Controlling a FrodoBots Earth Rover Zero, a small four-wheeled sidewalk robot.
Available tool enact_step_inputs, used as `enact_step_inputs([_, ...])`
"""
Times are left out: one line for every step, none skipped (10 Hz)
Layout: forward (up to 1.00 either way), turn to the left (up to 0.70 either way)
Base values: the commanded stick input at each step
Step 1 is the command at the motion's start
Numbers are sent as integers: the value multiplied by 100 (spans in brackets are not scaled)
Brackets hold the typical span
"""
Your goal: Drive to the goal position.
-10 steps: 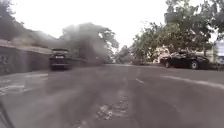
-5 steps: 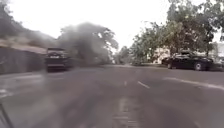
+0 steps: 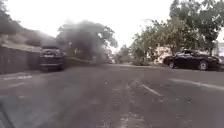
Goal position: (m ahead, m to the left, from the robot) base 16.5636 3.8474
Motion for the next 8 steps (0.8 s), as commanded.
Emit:
enact_step_inputs([100,0])
enact_step_inputs([100,0])
enact_step_inputs([100,0])
enact_step_inputs([100,0])
enact_step_inputs([100,0])
enact_step_inputs([100,0])
enact_step_inputs([100,0])
enact_step_inputs([100,0])
